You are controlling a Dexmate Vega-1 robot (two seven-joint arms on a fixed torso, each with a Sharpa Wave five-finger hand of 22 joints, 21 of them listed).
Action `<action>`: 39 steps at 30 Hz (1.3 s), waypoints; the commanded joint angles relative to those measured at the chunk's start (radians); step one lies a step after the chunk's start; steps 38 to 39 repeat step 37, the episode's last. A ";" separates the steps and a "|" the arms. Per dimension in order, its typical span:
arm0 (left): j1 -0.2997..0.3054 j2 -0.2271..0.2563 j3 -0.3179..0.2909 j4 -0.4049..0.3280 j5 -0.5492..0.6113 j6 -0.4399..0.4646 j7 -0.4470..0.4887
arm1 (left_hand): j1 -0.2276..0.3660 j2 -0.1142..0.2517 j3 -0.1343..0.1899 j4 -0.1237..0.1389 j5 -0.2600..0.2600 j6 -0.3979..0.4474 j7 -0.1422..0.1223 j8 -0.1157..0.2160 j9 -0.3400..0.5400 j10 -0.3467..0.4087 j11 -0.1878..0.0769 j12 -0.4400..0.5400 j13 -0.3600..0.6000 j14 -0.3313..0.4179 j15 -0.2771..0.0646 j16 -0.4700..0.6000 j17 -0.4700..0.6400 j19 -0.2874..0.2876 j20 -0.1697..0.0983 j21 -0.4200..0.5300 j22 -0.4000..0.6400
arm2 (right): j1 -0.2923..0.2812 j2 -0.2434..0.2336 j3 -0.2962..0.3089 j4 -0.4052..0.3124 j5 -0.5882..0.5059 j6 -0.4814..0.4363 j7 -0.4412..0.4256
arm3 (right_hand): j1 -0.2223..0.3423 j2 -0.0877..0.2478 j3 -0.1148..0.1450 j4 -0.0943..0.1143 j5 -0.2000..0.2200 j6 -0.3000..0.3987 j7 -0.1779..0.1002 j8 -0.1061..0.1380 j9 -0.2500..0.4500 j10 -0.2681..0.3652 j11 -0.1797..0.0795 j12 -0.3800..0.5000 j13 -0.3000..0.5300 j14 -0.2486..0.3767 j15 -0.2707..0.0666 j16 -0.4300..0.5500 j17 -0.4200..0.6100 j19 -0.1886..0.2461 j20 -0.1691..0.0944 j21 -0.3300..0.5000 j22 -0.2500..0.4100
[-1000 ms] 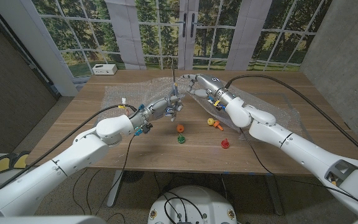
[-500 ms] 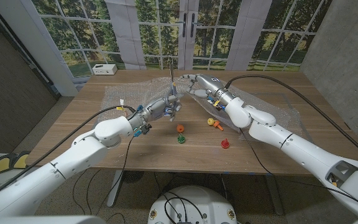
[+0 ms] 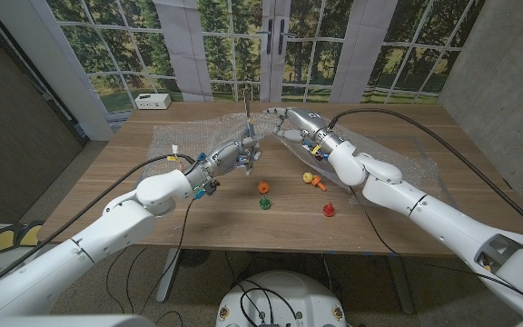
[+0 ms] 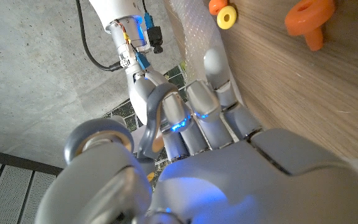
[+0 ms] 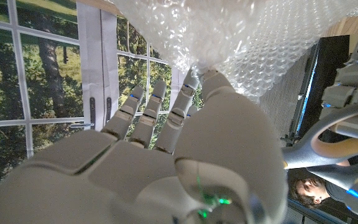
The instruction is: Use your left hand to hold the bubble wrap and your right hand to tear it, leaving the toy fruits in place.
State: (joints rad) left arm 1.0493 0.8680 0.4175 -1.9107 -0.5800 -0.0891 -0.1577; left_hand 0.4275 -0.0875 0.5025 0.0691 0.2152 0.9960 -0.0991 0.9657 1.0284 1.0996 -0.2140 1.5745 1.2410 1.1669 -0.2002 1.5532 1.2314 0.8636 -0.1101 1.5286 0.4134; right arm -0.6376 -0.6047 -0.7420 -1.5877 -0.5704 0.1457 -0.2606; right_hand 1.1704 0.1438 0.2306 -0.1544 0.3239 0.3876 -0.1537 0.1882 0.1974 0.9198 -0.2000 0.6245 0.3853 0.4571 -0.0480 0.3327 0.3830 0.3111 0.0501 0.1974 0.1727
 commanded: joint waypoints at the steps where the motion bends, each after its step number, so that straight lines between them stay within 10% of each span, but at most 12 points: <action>1: -0.010 -0.016 -0.007 0.027 -0.004 -0.032 -0.009 | 0.001 -0.022 0.028 0.035 0.007 0.008 0.004 0.311 0.000 0.010 0.000 0.003 0.000 0.012 -0.003 0.001 0.002 0.012 -0.049 0.007 0.003 | 0.014 0.012 -0.011 0.007 -0.008 -0.019 0.004 | 0.021 0.005 0.003 0.006 -0.007 -0.007 -0.001 0.005 0.002 0.004 -0.006 0.006 0.003 0.003 -0.185 -0.001 0.003 -0.003 0.001 -0.001 0.002; 39: -0.002 -0.004 -0.006 0.022 0.010 -0.028 -0.009 | 0.005 -0.037 0.011 0.023 0.015 0.026 0.013 0.274 -0.048 0.013 0.001 0.001 0.000 0.016 -0.003 0.000 0.001 0.013 -0.049 0.005 0.000 | 0.027 0.019 -0.020 0.047 0.010 0.019 -0.015 | 0.024 0.006 0.000 0.006 -0.012 -0.004 0.000 0.007 0.002 0.005 -0.006 0.013 0.002 0.005 -0.185 -0.004 0.007 -0.003 0.001 -0.001 0.002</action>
